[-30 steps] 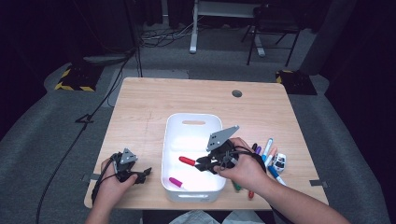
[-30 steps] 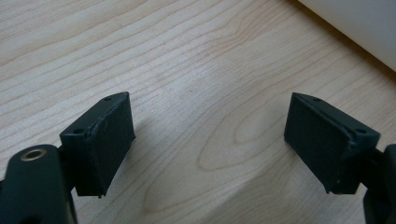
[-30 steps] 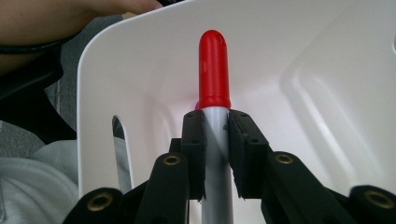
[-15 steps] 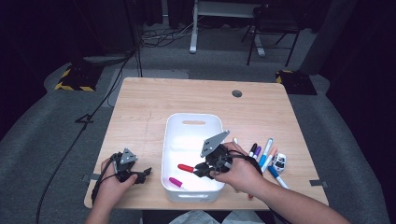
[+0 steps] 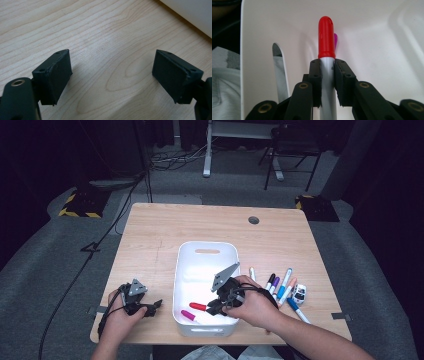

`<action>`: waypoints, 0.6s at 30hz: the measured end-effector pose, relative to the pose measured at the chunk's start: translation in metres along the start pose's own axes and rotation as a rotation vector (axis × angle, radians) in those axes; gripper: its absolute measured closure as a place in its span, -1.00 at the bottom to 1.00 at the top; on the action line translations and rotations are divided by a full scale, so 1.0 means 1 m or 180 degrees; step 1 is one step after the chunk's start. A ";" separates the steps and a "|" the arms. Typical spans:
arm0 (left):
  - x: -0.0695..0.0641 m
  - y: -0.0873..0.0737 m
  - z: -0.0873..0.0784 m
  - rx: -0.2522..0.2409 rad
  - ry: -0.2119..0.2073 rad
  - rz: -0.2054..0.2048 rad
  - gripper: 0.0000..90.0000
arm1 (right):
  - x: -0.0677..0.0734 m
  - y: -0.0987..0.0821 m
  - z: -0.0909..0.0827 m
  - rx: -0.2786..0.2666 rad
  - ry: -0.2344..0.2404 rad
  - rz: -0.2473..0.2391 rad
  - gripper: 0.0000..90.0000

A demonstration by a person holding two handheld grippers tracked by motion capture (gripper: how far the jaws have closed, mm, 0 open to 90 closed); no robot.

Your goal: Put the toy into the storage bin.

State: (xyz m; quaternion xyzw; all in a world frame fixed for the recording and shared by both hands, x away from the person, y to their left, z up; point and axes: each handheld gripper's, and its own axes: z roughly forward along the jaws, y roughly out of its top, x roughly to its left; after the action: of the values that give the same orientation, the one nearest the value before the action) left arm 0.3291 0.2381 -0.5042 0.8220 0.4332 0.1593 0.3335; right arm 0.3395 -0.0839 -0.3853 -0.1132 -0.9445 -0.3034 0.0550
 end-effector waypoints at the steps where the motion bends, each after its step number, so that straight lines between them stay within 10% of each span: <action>1: 0.000 0.000 0.000 0.0000 0.0000 0.0000 -0.64 | -0.001 -0.001 0.000 -0.0023 0.0034 0.0068 0.60; 18: 0.000 0.001 0.000 -0.0013 0.0018 0.0008 -0.64 | -0.005 -0.005 -0.050 -0.0448 -0.0169 0.0165 0.30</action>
State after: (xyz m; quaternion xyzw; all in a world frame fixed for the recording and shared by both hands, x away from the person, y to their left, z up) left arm 0.3300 0.2380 -0.5041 0.8214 0.4328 0.1630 0.3337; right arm 0.3450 -0.1179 -0.3489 -0.1492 -0.9187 -0.3644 0.0297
